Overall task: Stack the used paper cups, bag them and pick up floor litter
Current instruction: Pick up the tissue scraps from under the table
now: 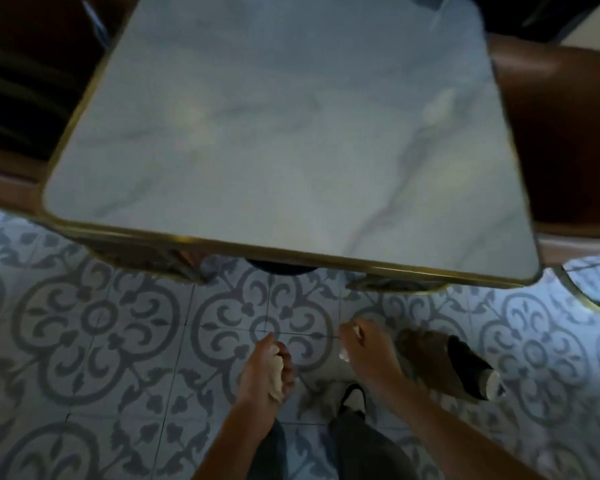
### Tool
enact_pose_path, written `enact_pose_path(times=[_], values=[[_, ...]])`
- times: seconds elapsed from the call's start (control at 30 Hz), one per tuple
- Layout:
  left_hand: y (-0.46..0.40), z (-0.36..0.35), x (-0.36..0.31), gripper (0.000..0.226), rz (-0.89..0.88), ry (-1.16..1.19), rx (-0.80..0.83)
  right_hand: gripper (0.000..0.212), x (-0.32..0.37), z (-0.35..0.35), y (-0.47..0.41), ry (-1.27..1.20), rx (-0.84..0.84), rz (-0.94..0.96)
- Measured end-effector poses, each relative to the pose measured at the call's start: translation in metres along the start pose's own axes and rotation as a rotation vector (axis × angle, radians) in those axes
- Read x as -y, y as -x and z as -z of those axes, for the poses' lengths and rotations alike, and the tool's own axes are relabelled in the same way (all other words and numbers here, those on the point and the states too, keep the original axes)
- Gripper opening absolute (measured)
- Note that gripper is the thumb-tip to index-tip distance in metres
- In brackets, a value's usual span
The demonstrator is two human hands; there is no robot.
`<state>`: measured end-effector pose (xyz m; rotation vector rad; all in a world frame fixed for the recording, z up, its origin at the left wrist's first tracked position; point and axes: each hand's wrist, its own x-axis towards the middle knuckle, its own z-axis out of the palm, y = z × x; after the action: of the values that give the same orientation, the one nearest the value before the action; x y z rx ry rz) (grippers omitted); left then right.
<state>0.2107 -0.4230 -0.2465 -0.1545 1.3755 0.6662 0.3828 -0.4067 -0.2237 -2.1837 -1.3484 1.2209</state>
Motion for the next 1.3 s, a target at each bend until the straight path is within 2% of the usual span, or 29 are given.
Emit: enact_pose_path(times=[0.17,0.37,0.5,0.63,0.77,0.83,0.97,1.13,1.3], values=[[-0.014,-0.051,0.026,0.032,0.013,-0.145,0.061,0.020,-0.054,0.048,-0.009,-0.182,-0.080,-0.136],[-0.026,-0.123,0.077,0.018,-0.034,-0.288,0.133,0.023,-0.123,0.096,-0.024,-0.353,-0.044,-0.229],[-0.037,-0.170,0.113,0.011,-0.024,-0.398,0.130,0.016,-0.163,0.130,-0.026,-0.456,-0.042,-0.245],[-0.049,-0.207,0.142,0.014,-0.003,-0.347,0.191,0.008,-0.199,0.156,-0.032,-0.571,-0.061,-0.282],[-0.063,-0.231,0.166,0.025,-0.063,-0.488,0.284,0.008,-0.236,0.176,-0.038,-0.657,-0.087,-0.323],[-0.071,-0.248,0.182,0.020,-0.080,-0.556,0.313,0.011,-0.259,0.184,-0.039,-0.702,-0.099,-0.331],[-0.081,-0.278,0.207,0.026,-0.054,-0.566,0.288,0.024,-0.293,0.199,-0.039,-0.745,-0.138,-0.332],[-0.091,-0.316,0.245,0.009,-0.062,-0.641,0.237,0.031,-0.341,0.217,-0.034,-0.820,-0.185,-0.381],[-0.107,-0.349,0.288,0.020,-0.106,-0.951,0.240,0.011,-0.389,0.235,-0.030,-0.851,-0.265,-0.441]])
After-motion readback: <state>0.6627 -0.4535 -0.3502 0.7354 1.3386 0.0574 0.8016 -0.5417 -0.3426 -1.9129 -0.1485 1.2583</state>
